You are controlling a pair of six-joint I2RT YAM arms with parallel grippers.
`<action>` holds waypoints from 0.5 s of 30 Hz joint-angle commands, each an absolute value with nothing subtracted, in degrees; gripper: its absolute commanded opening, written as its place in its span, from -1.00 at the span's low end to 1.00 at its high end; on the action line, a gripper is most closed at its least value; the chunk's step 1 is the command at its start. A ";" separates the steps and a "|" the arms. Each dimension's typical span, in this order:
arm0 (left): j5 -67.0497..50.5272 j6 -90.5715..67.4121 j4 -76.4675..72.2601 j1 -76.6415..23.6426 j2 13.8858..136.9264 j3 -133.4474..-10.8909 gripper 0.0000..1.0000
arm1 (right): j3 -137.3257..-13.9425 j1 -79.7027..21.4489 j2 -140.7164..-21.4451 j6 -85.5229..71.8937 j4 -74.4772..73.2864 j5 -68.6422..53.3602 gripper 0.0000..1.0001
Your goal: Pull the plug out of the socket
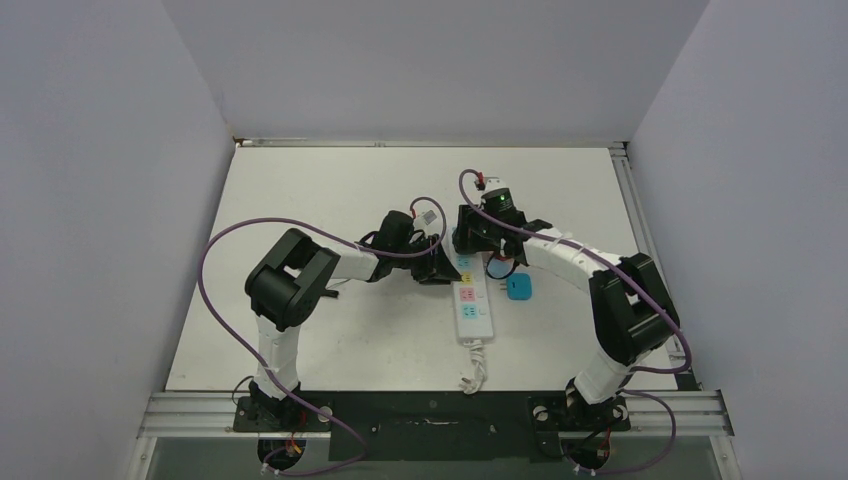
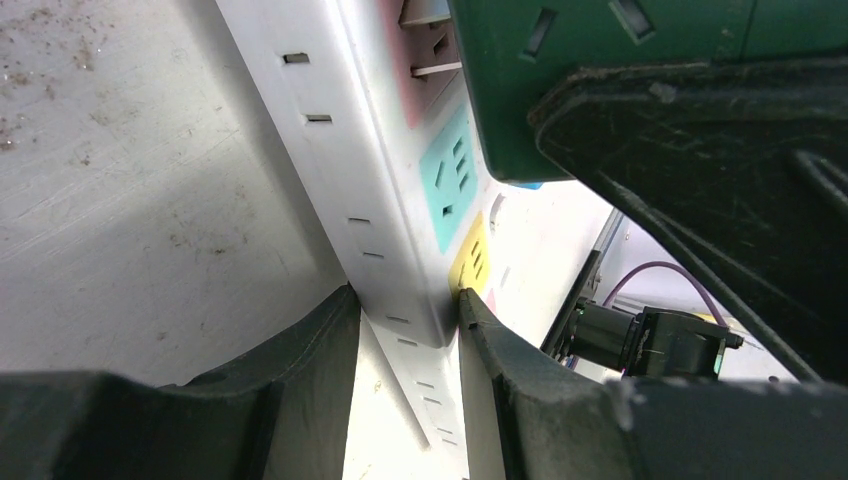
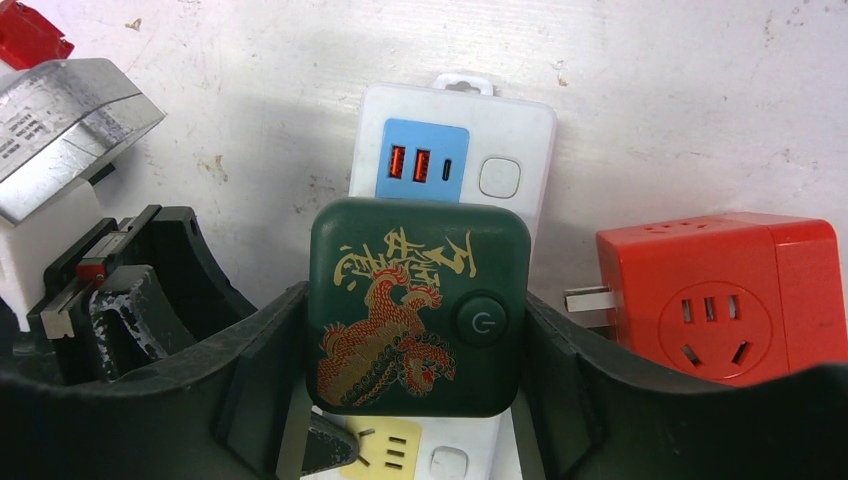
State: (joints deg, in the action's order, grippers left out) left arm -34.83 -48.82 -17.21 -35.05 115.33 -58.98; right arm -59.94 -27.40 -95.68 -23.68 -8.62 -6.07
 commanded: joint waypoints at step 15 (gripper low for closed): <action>-25.95 -42.89 -11.98 -31.99 117.16 -58.85 -1.00 | -59.61 -26.30 -83.23 -18.61 -11.63 4.10 -0.89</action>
